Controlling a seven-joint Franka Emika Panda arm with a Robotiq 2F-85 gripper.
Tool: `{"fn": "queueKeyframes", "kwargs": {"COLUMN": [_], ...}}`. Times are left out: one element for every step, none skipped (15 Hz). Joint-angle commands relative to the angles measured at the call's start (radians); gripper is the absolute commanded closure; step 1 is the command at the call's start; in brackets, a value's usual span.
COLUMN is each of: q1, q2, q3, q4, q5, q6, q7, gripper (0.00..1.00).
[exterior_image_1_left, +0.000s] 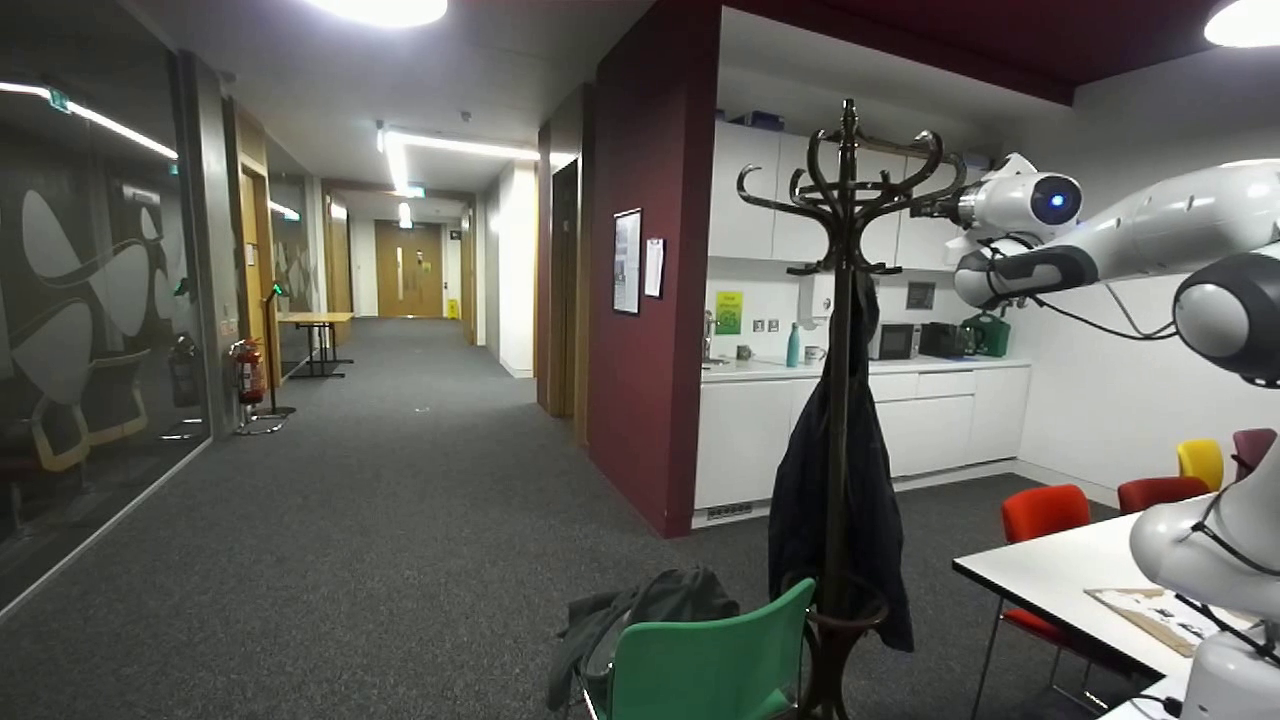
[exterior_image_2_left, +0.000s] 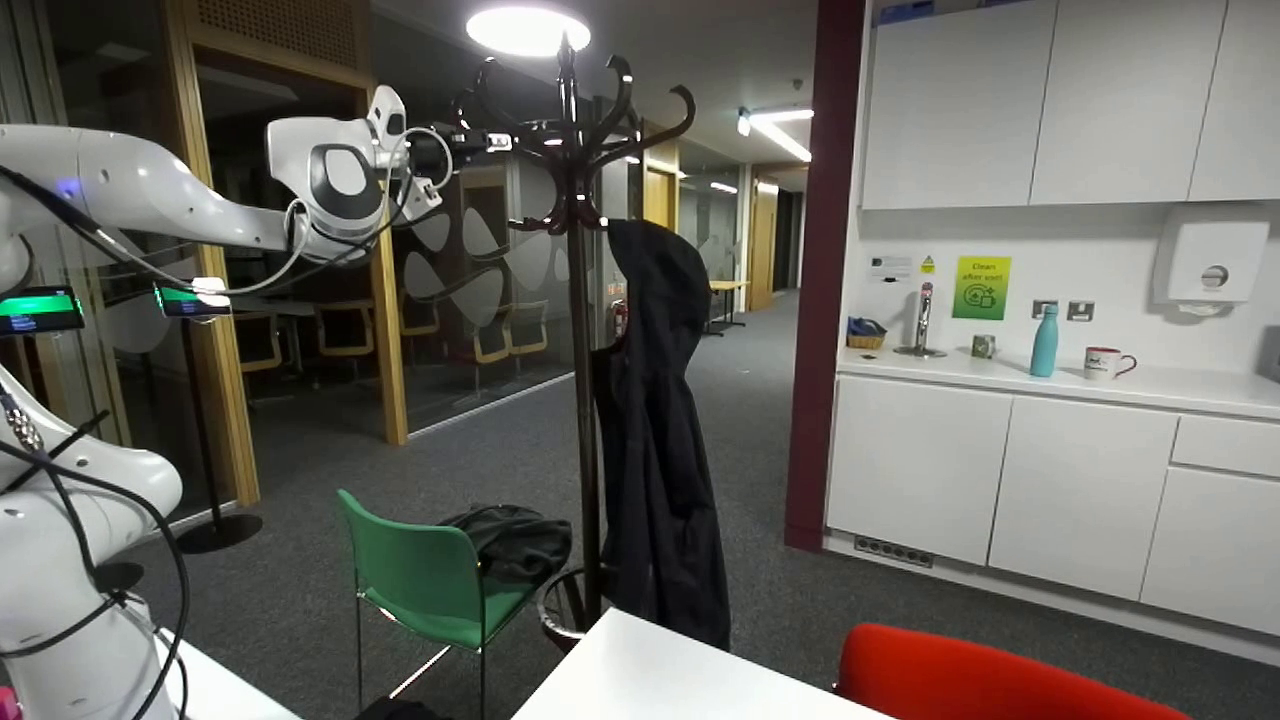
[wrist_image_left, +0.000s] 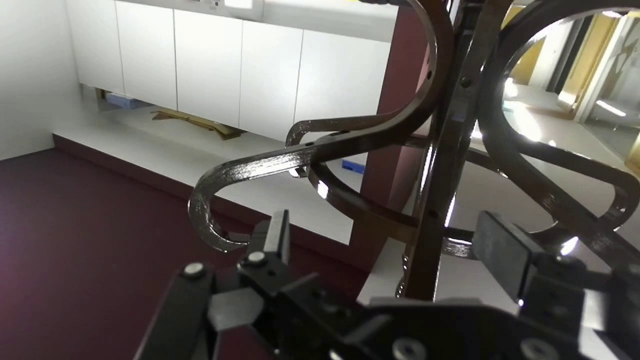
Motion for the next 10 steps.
{"fn": "queueKeyframes", "kwargs": {"q1": [-0.094,-0.113,-0.132,-0.149,-0.162,-0.177,-0.186,-0.197,-0.205,-0.214], "q2": [0.054,0.061,0.065,0.069,0.073,0.076,0.08,0.083,0.084,0.085], "q3": [0.077,0.093,0.109,0.124,0.136,0.15,0.16,0.172,0.182,0.192], "q4": [0.109,0.126,0.14,0.152,0.163,0.172,0.184,0.193,0.203,0.213], "q5": [0.011,0.011,0.011,0.011,0.01,0.011,0.01,0.011,0.011,0.011], "q6": [0.032,0.031,0.032,0.032,0.03,0.033,0.029,0.031,0.031,0.031], "q7": [0.01,0.012,0.013,0.014,0.015,0.017,0.018,0.019,0.02,0.021], "gripper": [0.0,0.0,0.0,0.0,0.0,0.0,0.0,0.0,0.0,0.0]}}
